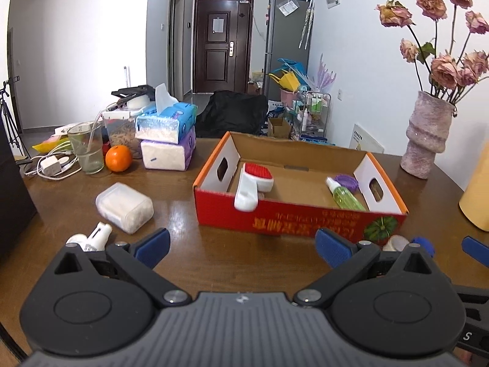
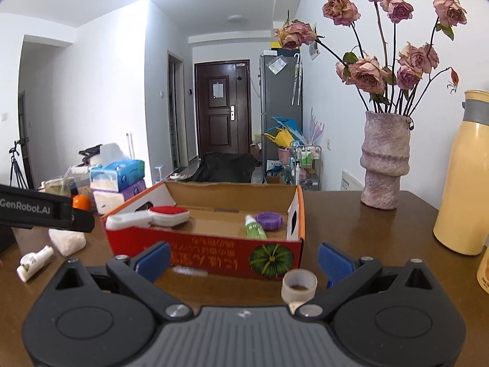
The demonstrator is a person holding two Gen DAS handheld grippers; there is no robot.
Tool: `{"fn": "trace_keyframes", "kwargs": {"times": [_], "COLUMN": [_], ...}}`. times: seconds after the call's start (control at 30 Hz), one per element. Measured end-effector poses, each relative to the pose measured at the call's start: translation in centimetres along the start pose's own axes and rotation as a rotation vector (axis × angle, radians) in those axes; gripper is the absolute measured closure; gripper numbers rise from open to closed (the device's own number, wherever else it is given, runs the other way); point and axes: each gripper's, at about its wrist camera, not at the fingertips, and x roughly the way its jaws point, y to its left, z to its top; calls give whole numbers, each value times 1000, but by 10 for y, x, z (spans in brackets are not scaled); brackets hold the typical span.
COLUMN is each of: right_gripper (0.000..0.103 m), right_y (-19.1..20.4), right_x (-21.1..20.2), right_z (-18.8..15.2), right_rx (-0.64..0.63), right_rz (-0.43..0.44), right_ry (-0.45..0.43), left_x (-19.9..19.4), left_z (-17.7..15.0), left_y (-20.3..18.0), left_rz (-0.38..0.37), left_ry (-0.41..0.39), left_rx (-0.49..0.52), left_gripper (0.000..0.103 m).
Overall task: Organize rigid objects
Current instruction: 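Withdraw both tools from the box back toward the table items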
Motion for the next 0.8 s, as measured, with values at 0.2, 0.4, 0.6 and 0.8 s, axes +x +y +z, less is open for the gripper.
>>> {"fn": "trace_keyframes", "kwargs": {"times": [0.2,0.4,0.6,0.8], "right_gripper": [0,0,0,0], "right_y": [3,6,6,7], "right_x": [-18,-37,-51,-59], "right_z": [-14,-24,-31,-36], "right_rx": [-10,-22,-28,-38], "right_rz": [6,6,2,-5], "right_ry": [18,23,29,37], "left_x": [-19,-38,-49,-57], "left_z": [-16,-30,-39,-44], "left_y": [2,7,12,19], "left_rz": [1,3,10,17], "left_ry": [7,5,8,5], "left_rx": [3,-2,-2,-6], "left_gripper": [0,0,0,0]}}
